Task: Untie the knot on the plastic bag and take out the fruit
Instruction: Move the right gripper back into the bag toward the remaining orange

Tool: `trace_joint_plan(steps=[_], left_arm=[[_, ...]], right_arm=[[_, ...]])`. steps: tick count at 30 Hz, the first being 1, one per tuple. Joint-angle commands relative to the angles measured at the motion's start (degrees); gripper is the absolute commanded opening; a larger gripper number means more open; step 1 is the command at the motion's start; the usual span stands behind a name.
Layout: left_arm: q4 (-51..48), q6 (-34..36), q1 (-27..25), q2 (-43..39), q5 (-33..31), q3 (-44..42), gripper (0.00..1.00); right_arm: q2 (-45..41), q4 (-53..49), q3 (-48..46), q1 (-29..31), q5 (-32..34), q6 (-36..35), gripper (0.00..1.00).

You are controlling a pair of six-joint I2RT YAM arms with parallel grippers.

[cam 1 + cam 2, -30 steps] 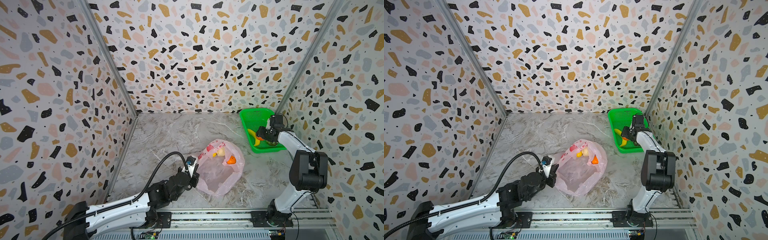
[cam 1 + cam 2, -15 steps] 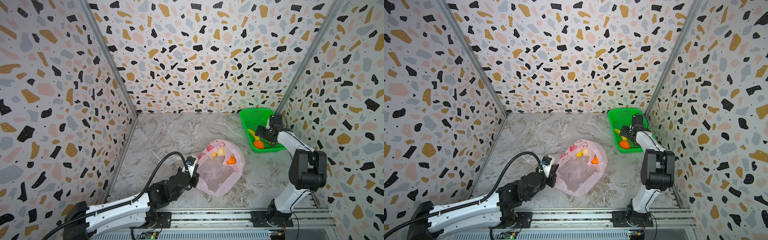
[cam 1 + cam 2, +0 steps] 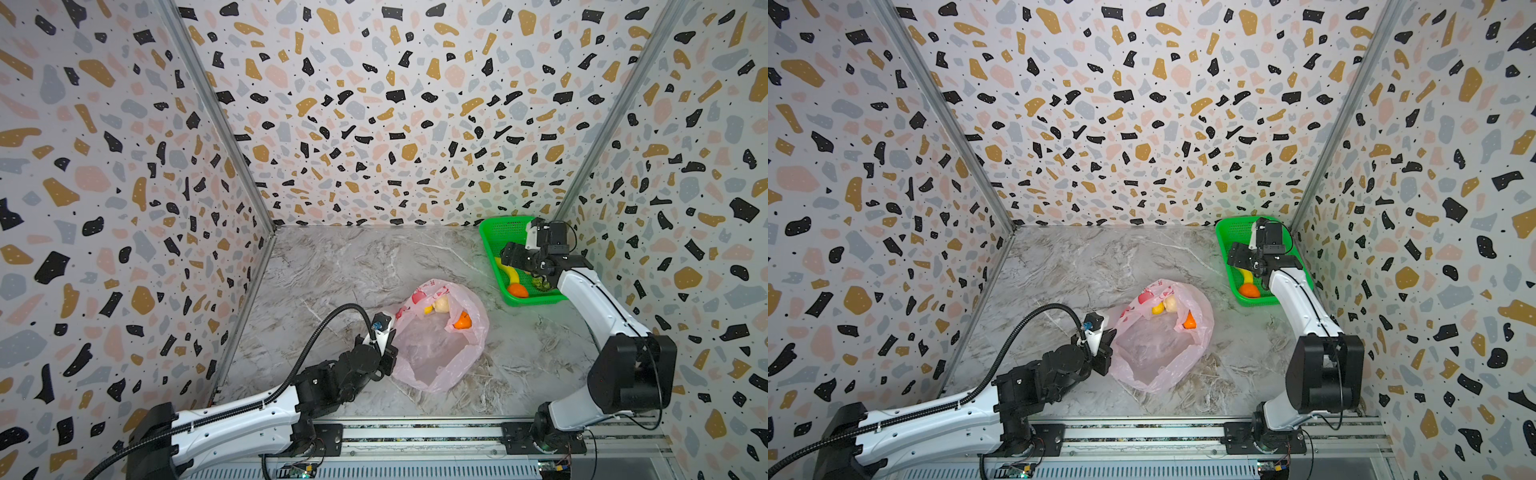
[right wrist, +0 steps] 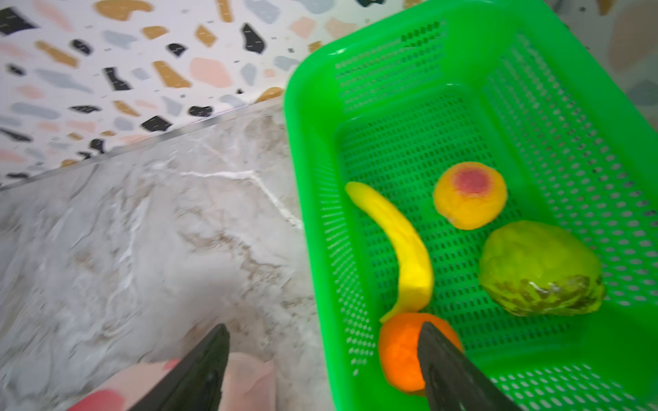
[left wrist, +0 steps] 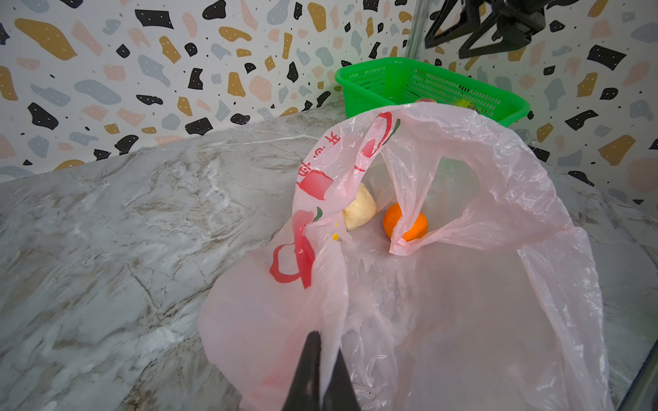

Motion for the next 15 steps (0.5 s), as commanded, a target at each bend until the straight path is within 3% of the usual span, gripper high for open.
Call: trace_joint_plan(steps=[1,9,12,15], left_arm=[[-2.1,-1.5,-0.2,-0.9,-1.8,1.7,0.00],[-3.1,-2.4,-0.3,-1.1,-3.6,2.3,0.00],[-2.6,-2.7,-0.2,-1.0,-4.1,2.3,0.00],[-1.8,-3.0,-0.3,-1.0,-4.8,1.8,0.00]], right_arm=[[-6.4,-6.5,-2.2,5.0,-3.0,-1.9,0.84],[-16.9,-9.6,-8.9,26.2,-3.4,3.3,0.84],[-17.2,-8.5,-10.0,35.3,-1.4,6.7,0.84],[-14.8,-5.3,-12.0,40.9,-0.7,7.9,0.83]])
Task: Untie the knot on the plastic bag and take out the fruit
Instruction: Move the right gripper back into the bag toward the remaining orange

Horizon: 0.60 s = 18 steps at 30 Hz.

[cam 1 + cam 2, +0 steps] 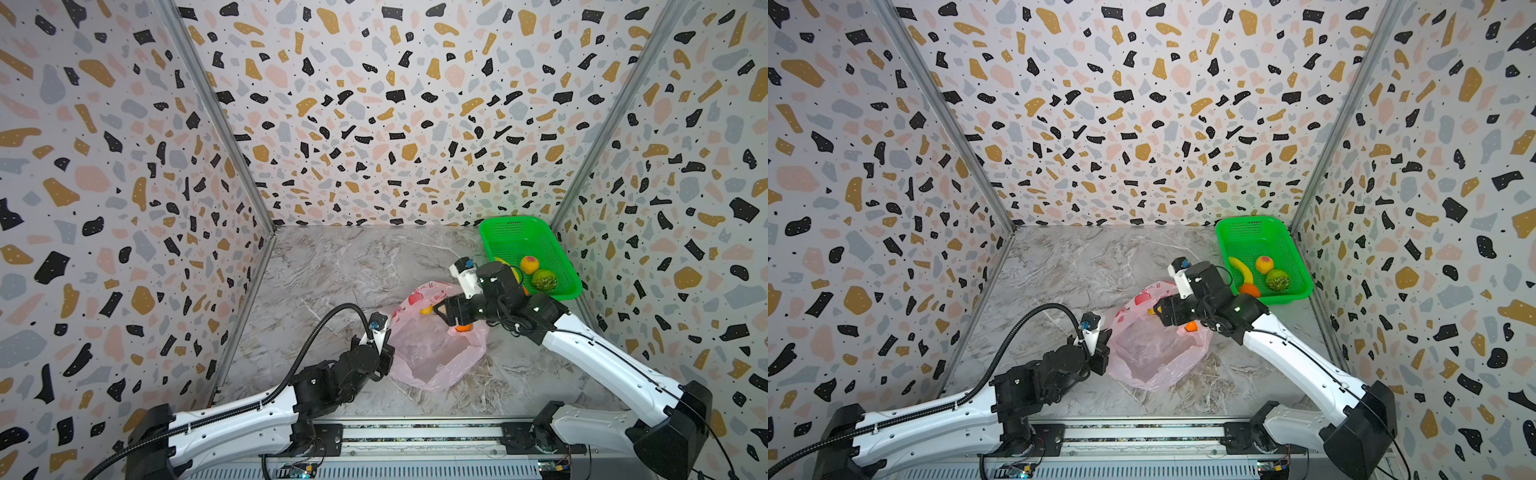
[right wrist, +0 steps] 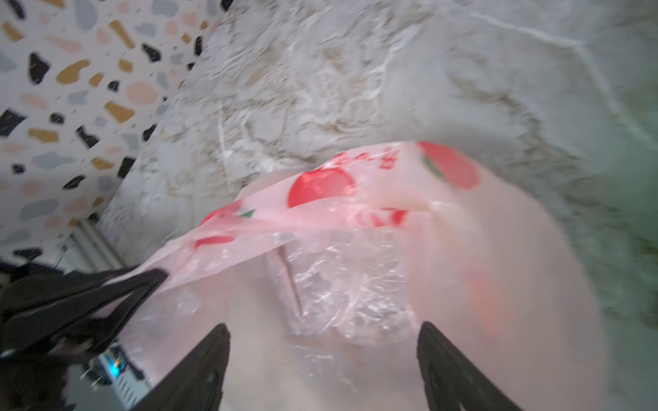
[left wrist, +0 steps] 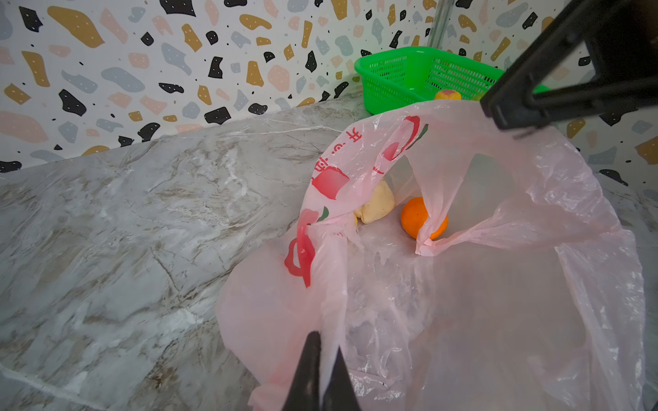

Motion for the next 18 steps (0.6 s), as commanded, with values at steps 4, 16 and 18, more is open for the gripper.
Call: trace_joint_plan(steps=[4,16,18], left_arm=[[3.5,-1.4,-0.2,-1.0,-3.5,0.0,0.00],[4.4,-1.9,-0.2,-3.5,-4.3,-0.4,0.00],[4.4,-1.7,-0.2,-2.9,-2.9,-0.4,0.00]], right_arm=[[6.7,9.2,-5.4,5.4,0.8,2.7,0.82],[18.1,23.9,-11.3,7.1,-5.3,3.8,0.77],[19.2,26.6,-11.1,7.1,-5.9,4.8,0.76]])
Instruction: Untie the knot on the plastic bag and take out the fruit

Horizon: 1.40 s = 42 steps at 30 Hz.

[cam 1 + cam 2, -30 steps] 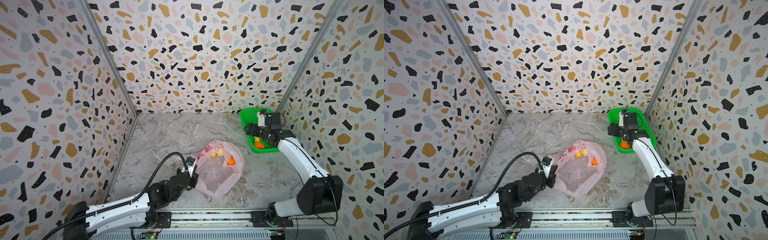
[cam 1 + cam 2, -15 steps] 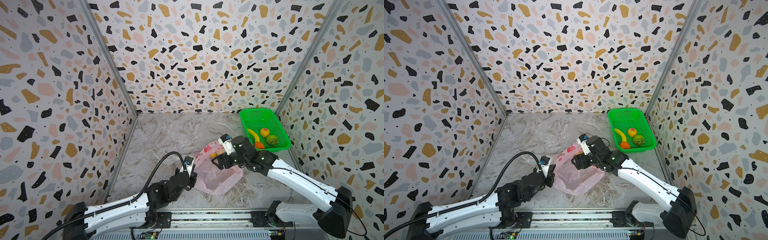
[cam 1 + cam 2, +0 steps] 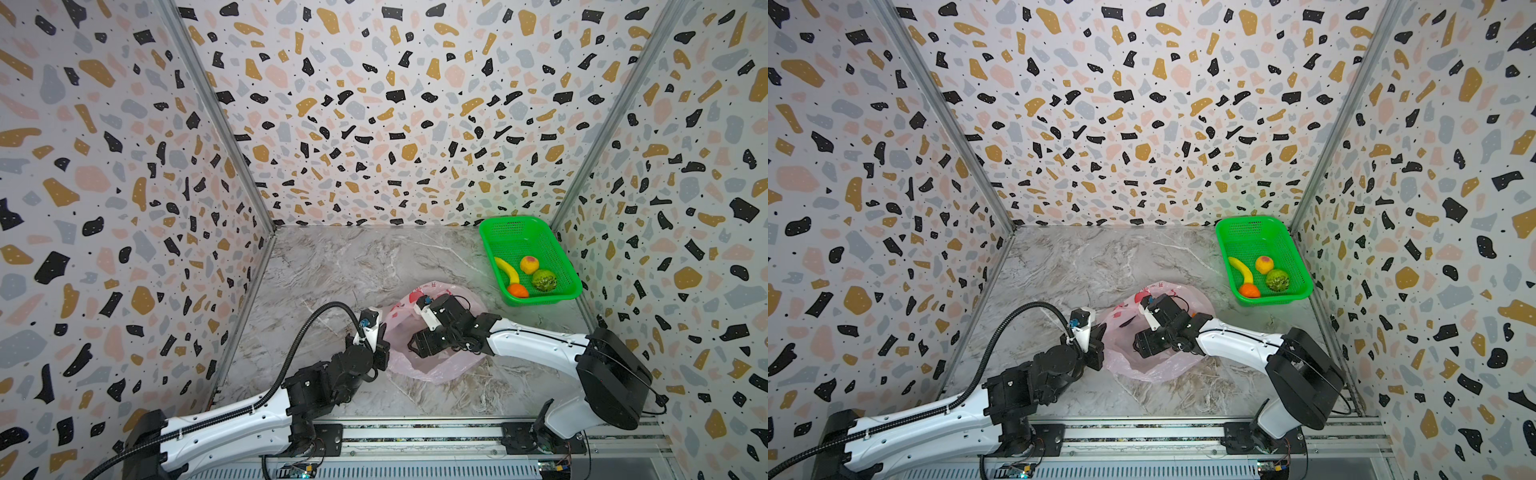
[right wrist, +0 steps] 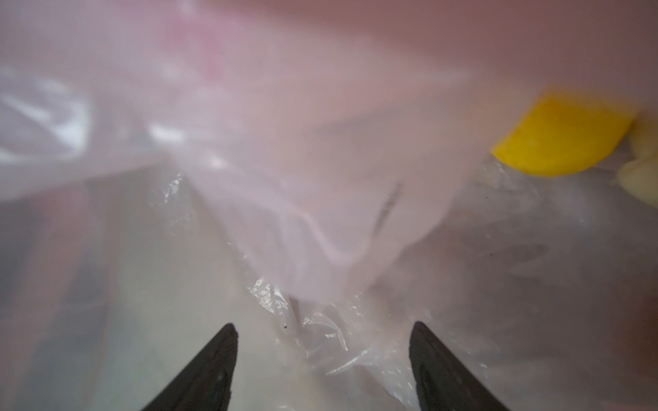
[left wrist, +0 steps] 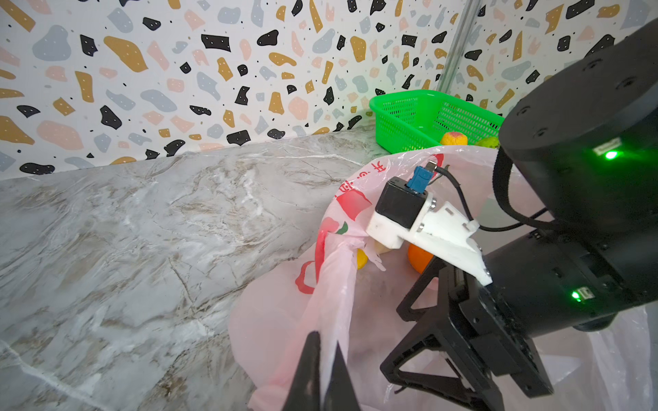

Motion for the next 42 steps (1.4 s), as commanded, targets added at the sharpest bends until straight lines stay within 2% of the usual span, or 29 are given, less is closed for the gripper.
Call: trace_joint_plan(steps=[1,6,9,13,16,24,34,37,42], left_arm=[[2.6,-0.4,-0.2,0.5,1.3,-0.4,0.00],[1.7,-2.3,-0.2,-0.1,3.4,-2.6,0.00],[1.3,-2.2,-0.2,-1.1,2.8,-3.6,0.00],[-0.3,-2.2,-0.2,-1.3,2.1,-3.4,0.00],[-0.6,-3.2,-0.2,-1.3,2.0,-4.3,0.00],[0.9,-4.9,-0.2,-1.1,2.7,-6.4,0.00],[2.0,-4.5,-0.2,0.7,6.2,-6.4,0.00],[2.4,-4.5,-0.2,0.6,6.7,-6.5,0.00],[2.1,-4.7,-0.2,-0.2,7.3,-6.6,0.00]], right_arm=[[1.3,7.4,0.9,0.3,-2.0,2.0,0.76],[6.8,14.5,3.9,0.5,3.8,5.1,0.77],[9.5,18.8,4.7,0.8,7.1,6.4,0.84],[12.9,19.2,7.3,0.9,9.5,7.2,0.98],[14.5,22.2,7.3,0.9,8.4,9.6,1.00],[19.5,27.8,8.4,1.0,6.5,15.6,1.00],[25.8,30.4,13.6,1.9,13.7,19.0,1.00],[28.3,28.6,16.8,2.2,16.4,19.2,0.96],[31.0,26.4,20.3,2.6,19.1,18.1,0.80]])
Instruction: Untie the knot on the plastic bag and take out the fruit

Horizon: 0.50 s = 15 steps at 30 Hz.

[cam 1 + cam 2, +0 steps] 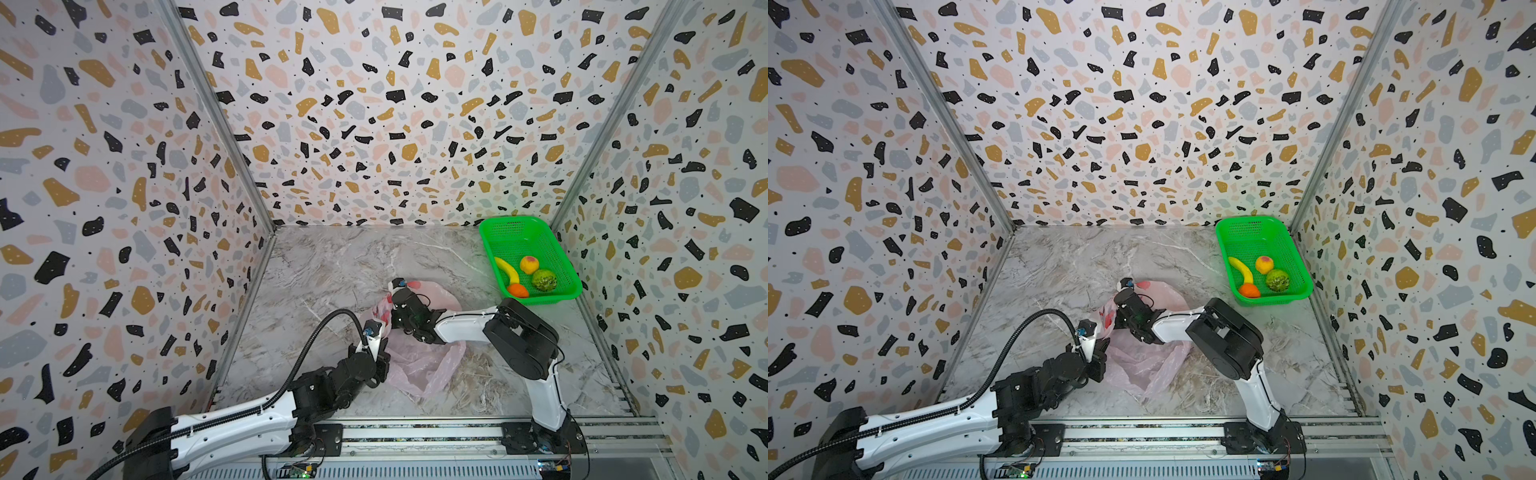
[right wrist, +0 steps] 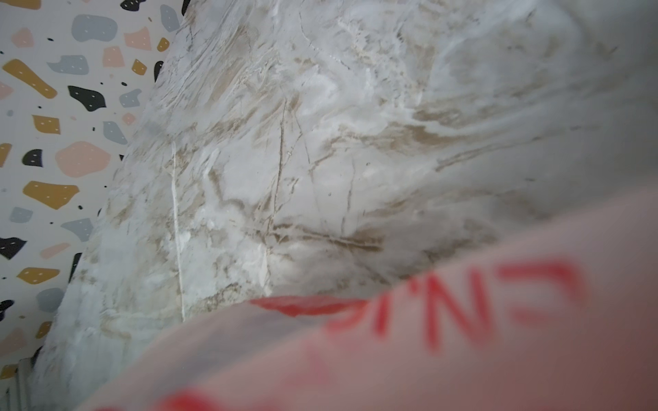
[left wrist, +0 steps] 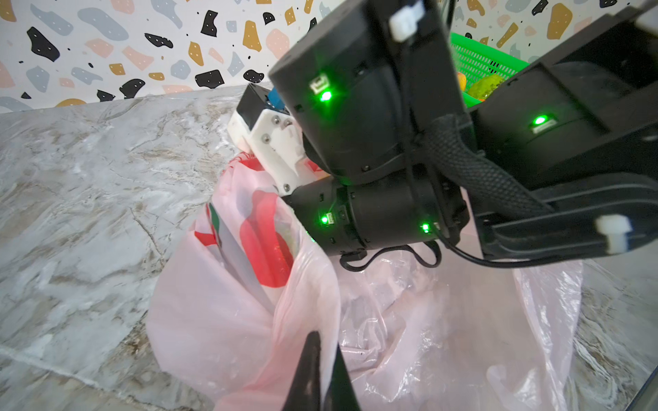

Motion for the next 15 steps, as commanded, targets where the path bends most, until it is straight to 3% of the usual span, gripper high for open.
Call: trace_joint_plan(steps=[1,5,15], left_arm=[[1.9,-0.7,-0.2,-1.1,1.6,-0.7,0.00],[0.3,-0.7,-0.3,-2.6,0.4,-0.6,0.00],[0.2,-1.2,-0.2,-4.0,-0.5,-1.1,0.00]], right_arm=[[0.3,-2.6,2.5,-0.1,4.4,0.0,0.78],[-1.5,-4.5,1.2,0.0,5.0,-0.7,0.57],[-14.8,-7.7,-9.1,0.1,6.5,-4.6,0.52]])
